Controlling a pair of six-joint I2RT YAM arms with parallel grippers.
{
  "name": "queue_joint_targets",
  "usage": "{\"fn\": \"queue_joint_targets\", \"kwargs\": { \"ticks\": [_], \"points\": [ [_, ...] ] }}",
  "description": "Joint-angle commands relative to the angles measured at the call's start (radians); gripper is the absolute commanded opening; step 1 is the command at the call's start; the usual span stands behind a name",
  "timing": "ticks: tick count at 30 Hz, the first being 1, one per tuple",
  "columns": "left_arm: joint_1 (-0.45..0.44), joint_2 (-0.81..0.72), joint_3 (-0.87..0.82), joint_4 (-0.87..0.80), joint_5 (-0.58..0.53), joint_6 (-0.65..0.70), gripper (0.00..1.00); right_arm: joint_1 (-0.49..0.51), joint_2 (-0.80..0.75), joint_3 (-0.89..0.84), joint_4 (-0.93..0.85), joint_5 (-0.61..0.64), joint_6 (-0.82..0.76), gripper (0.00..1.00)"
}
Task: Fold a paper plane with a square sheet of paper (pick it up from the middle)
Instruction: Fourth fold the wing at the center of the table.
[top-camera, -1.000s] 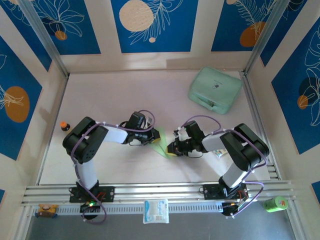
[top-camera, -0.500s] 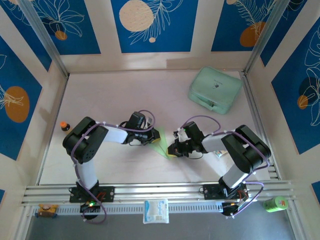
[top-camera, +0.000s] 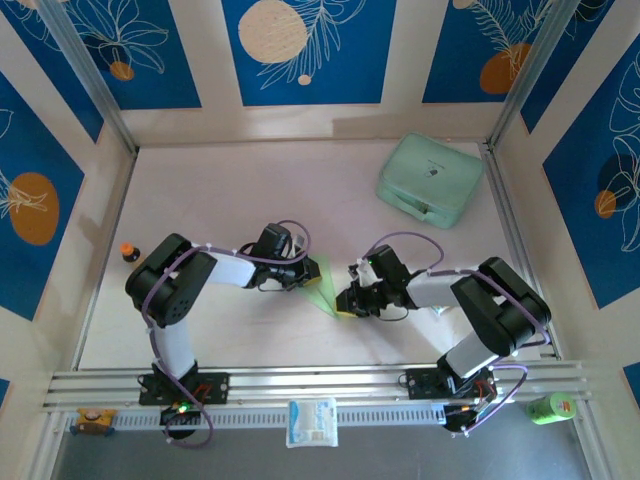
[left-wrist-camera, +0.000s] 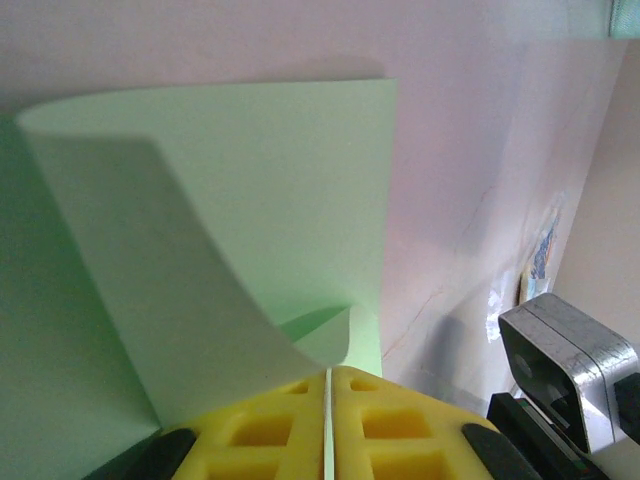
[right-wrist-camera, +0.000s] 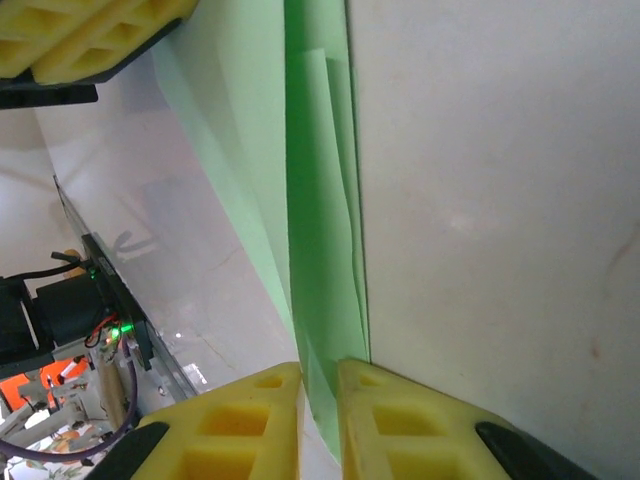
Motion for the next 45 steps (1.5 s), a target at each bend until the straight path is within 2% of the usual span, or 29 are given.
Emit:
{"fn": "queue_joint_targets", "kwargs": {
  "ticks": [1,4,7,13,20,27,30,36,39,42,45],
  "points": [
    [-0.004,0.042,-0.020,-0.044,-0.020,0.006,0.12,0.018,-0.002,-0.022,-0.086,0.025,-0.008,0.13],
    [-0.004,0.041,-0.020,-0.044,-0.020,0.006,0.12,0.020,0.008,-0.026,-0.080,0.029,-0.003,0.06],
    [-0.004,0.042,-0.020,-0.044,-0.019,0.006,0.12,0.017,0.013,-0.031,-0.070,0.019,0.001,0.04],
    [-0.004,0.043,-0.022,-0.044,-0.019,0.005,0.12,0.015,-0.042,-0.048,-0.087,0.034,0.009,0.15],
    [-0.005,0.045,-0.025,-0.034,-0.016,0.000,0.12,0.018,-0.059,-0.056,-0.104,0.050,0.006,0.19],
    [-0.004,0.043,-0.026,-0.030,-0.016,-0.003,0.12,0.022,-0.045,-0.051,-0.116,0.058,0.005,0.06],
    [-0.005,0.041,-0.028,-0.030,-0.016,-0.003,0.12,0.023,-0.051,-0.055,-0.117,0.051,0.008,0.07],
    [-0.004,0.043,-0.029,-0.028,-0.016,-0.003,0.12,0.023,-0.089,-0.069,-0.139,0.066,0.018,0.15],
    [-0.005,0.046,-0.031,-0.026,-0.015,-0.004,0.11,0.026,-0.093,-0.075,-0.137,0.065,0.021,0.15],
    [-0.004,0.046,-0.029,-0.023,-0.015,-0.004,0.11,0.029,-0.074,-0.075,-0.124,0.050,0.018,0.09],
    [-0.004,0.048,-0.029,-0.023,-0.014,-0.004,0.12,0.033,-0.062,-0.065,-0.134,0.051,0.015,0.08]
  ]
}}
